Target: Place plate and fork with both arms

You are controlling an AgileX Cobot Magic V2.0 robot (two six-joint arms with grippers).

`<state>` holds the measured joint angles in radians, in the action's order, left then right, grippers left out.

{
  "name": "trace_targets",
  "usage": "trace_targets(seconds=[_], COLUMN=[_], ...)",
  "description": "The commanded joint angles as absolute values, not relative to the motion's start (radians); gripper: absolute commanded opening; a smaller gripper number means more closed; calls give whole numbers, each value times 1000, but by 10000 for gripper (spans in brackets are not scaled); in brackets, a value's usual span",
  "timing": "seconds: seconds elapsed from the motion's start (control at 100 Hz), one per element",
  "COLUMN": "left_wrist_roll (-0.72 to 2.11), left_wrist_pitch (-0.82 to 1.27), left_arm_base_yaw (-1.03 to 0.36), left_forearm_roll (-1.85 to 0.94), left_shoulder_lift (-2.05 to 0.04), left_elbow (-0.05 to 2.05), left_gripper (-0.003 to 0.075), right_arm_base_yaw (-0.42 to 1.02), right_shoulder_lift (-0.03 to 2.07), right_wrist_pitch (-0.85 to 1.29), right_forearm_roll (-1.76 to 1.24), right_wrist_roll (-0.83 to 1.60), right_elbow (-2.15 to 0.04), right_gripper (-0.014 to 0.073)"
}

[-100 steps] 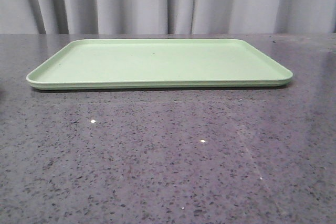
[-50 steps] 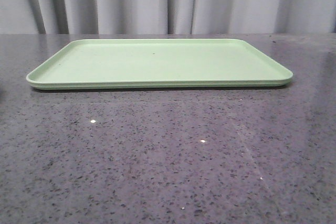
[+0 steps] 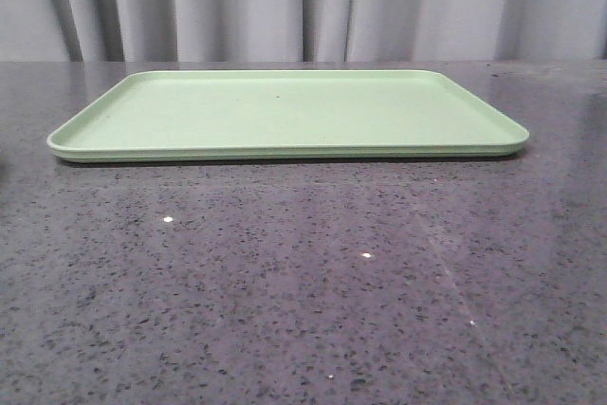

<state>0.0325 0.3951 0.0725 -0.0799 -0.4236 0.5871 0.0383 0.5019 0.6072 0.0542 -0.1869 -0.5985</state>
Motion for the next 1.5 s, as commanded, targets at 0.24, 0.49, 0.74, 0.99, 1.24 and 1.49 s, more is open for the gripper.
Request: trace_targets(seconds=[0.24, 0.49, 0.74, 0.99, 1.24, 1.49], left_wrist_roll=[26, 26, 26, 26, -8, -200], left_wrist_pitch=[334, 341, 311, 317, 461, 643], left_arm_base_yaw=[72, 72, 72, 72, 74, 74], left_forearm_roll=[-88, -88, -88, -79, -58, 135], left_shoulder_lift=[-480, -480, -478, -478, -511, -660], left_elbow=[648, 648, 648, 648, 706, 867], left_gripper=[-8, 347, 451, 446, 408, 408], right_arm_base_yaw=[35, 35, 35, 35, 35, 35], right_shoulder_lift=[562, 562, 562, 562, 562, 562], right_wrist_pitch=[554, 554, 513, 491, 493, 493], right_forearm_roll=[54, 54, 54, 25, 25, 25], right_wrist_roll=[-185, -185, -185, -186, -186, -186], right_elbow=[-667, -667, -667, -667, -667, -667], right_gripper=[-67, 234, 526, 526, 526, 526])
